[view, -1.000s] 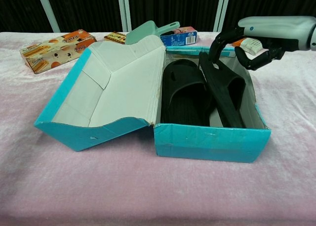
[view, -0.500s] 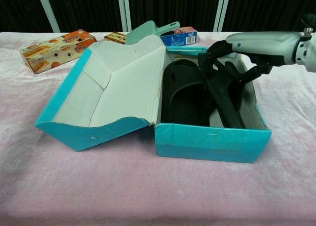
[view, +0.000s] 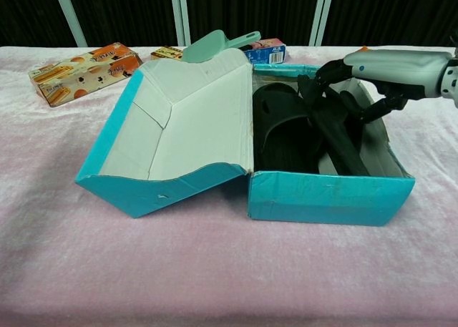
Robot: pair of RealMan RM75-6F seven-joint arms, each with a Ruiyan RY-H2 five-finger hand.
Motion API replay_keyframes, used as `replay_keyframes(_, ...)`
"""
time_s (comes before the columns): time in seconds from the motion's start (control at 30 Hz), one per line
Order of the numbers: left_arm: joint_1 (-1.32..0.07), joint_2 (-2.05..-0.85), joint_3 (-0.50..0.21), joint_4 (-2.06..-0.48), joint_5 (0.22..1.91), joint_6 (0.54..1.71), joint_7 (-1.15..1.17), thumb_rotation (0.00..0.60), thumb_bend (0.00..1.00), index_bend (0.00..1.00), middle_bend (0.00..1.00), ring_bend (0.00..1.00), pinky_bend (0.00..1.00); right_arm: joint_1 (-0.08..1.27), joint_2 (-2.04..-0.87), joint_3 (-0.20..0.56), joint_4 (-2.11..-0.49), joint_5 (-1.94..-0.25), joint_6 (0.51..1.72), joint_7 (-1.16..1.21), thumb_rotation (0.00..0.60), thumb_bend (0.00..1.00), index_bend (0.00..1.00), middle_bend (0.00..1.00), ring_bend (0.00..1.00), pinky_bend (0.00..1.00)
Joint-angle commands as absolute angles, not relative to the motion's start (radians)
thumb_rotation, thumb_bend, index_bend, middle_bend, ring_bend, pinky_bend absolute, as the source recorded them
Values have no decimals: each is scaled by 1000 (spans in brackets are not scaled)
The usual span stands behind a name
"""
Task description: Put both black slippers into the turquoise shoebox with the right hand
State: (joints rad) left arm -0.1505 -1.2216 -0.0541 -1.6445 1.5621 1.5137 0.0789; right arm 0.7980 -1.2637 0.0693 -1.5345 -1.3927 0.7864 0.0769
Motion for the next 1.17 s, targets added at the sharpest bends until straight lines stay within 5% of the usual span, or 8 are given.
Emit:
replay_keyframes(0.03,-150,-1221,-54,-1645,1564,1517,78,600,0,158,157,128,0,784,-1234,67,-1568,-1413,813,80,600,537,232,224,17,55)
replay_keyframes(0.1,-148,-1221,-53,-1644,1565,1519,75,600,0,158,157,129,0,770,-1204,67,-1601,-1422,838,79,600,294,108,156,13,55)
replay_keyframes(0.2,-147,-1222,-53,-1641,1566,1521,72,600,0,158,157,129,0,743,-1167,70,-1647,-1428,886,73,600,170,7,83,3,55)
replay_keyframes(0.63,-130,-1224,-62,-1636,1542,1543,117,600,0,158,159,128,0,480,-1049,94,-1764,-1345,1309,-125,600,247,0,30,0,55)
replay_keyframes(1.17,-60,-1178,-26,-1709,1508,1578,187,600,0,158,159,128,0,185,-1119,6,-1665,-1353,1599,-170,600,230,0,0,0,55)
